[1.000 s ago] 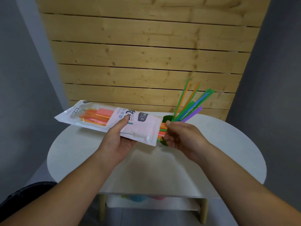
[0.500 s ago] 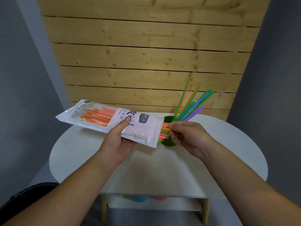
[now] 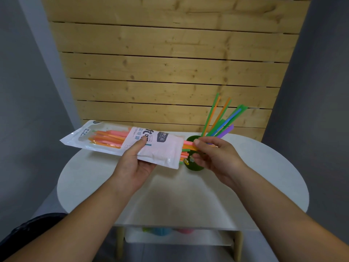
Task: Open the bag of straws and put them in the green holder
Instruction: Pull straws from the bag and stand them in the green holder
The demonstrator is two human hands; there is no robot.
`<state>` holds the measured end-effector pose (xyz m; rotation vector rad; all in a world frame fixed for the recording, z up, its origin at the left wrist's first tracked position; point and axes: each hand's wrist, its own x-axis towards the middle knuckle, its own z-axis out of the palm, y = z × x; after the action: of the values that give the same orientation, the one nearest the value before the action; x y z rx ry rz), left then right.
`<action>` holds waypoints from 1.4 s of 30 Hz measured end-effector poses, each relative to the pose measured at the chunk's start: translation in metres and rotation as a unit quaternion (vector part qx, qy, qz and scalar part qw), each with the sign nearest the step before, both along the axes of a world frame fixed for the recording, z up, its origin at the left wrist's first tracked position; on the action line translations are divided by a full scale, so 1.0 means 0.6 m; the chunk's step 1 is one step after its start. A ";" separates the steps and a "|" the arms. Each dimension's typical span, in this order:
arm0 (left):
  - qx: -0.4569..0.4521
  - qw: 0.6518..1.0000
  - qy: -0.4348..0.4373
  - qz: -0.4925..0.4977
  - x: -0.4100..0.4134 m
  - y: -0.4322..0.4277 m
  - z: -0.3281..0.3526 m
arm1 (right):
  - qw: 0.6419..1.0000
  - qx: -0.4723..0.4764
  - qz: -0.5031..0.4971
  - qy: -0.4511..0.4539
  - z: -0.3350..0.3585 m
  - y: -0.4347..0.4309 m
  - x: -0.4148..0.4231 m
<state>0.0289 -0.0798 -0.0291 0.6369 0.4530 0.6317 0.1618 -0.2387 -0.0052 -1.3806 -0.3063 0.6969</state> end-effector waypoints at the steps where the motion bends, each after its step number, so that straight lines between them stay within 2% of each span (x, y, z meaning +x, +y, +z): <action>1: 0.001 1.000 -0.001 -0.003 0.000 -0.001 0.000 | 1.000 -0.003 -0.007 -0.011 -0.001 0.002 0.000; 9: -0.006 1.000 -0.002 0.002 -0.002 0.003 0.000 | 0.997 -0.035 -0.019 -0.059 -0.003 -0.001 0.012; 17: -0.016 1.000 -0.005 0.010 -0.004 0.005 0.005 | 0.998 0.038 -0.035 0.032 0.005 -0.007 0.018; 21: -0.034 0.999 -0.013 0.024 -0.007 0.012 0.009 | 0.997 -0.011 -0.074 0.034 -0.006 -0.009 0.007; 24: -0.044 0.998 -0.021 0.037 -0.010 0.016 0.011 | 0.997 -0.031 -0.052 0.039 -0.026 -0.003 -0.012; 29: -0.037 0.999 -0.022 0.022 -0.011 0.008 0.010 | 0.995 0.025 0.011 0.094 -0.035 0.026 -0.030; 34: -0.025 1.000 -0.018 0.005 -0.005 -0.002 0.006 | 0.981 0.133 -0.045 0.136 -0.031 0.056 -0.024; 37: -0.025 0.999 -0.017 0.010 -0.005 0.000 0.005 | 0.976 0.162 -0.071 0.124 -0.021 0.055 -0.021; 42: -0.037 0.999 -0.013 0.019 -0.006 0.008 0.003 | 0.985 0.140 -0.099 0.035 -0.012 0.045 -0.022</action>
<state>0.0253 -0.0752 -0.0276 0.5498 0.4636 0.6557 0.1486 -0.2120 -0.0121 -1.0977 -0.1997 0.5151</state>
